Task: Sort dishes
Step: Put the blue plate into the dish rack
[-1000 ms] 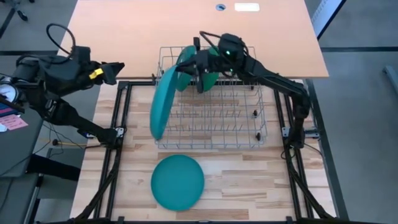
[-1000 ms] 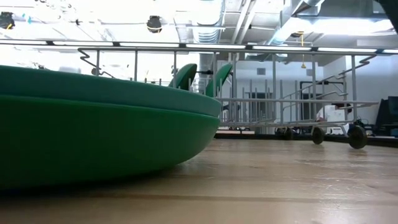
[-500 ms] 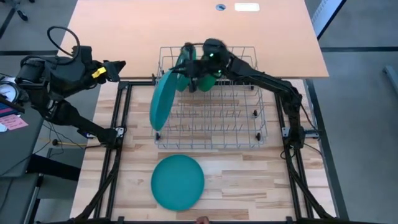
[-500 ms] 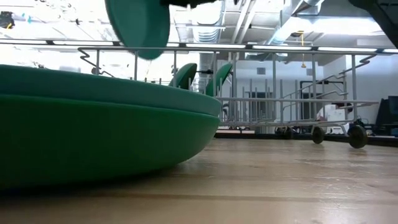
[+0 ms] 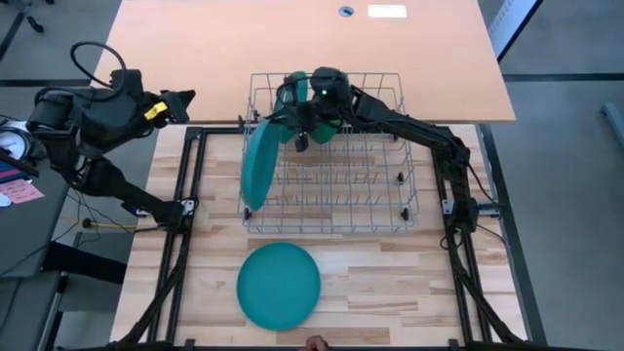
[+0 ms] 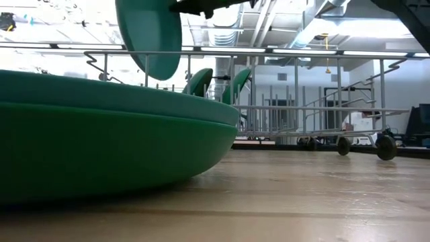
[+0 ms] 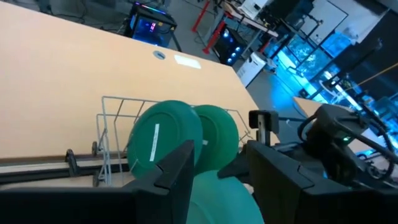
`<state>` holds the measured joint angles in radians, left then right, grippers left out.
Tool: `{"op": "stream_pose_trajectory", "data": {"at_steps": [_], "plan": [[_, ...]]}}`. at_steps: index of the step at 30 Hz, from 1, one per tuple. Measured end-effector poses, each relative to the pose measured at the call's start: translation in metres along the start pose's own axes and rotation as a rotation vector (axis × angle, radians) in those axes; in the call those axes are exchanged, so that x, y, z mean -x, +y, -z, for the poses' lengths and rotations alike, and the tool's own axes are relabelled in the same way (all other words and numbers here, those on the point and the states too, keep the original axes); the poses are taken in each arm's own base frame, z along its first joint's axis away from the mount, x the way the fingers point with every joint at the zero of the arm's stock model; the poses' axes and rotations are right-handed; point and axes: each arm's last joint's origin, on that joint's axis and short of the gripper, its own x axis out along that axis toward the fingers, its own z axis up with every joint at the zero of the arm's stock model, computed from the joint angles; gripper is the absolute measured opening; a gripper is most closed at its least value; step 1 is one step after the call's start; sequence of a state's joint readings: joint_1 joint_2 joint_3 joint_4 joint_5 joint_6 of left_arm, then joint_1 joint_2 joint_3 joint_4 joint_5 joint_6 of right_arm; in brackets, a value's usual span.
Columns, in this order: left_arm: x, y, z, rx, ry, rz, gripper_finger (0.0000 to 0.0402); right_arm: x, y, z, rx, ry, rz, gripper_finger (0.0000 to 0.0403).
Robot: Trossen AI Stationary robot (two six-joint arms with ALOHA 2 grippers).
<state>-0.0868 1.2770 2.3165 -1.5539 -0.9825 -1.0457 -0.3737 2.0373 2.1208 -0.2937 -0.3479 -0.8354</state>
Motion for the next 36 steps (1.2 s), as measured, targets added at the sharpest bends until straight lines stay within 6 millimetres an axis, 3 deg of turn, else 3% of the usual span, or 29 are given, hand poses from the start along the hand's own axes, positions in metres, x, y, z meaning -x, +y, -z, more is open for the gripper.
{"op": "stream_pose_trajectory", "data": {"at_steps": [9, 21, 30, 36], "plan": [[-0.006, -0.009, 0.007, -0.024, 0.023, -0.004, 0.0139, -0.008, 0.004, 0.012, -0.098, -0.048, -0.081, 0.0], [-0.011, -0.015, 0.012, -0.065, 0.027, -0.014, 0.0139, 0.003, -0.017, 0.03, -0.192, -0.138, -0.112, 0.0], [-0.011, -0.015, 0.011, -0.07, 0.014, -0.021, 0.0139, -0.025, -0.002, 0.054, -0.299, -0.176, -0.195, 0.0], [-0.011, -0.015, 0.011, -0.069, 0.014, -0.021, 0.0139, -0.028, -0.003, 0.056, -0.294, -0.196, -0.179, 0.0]]}}
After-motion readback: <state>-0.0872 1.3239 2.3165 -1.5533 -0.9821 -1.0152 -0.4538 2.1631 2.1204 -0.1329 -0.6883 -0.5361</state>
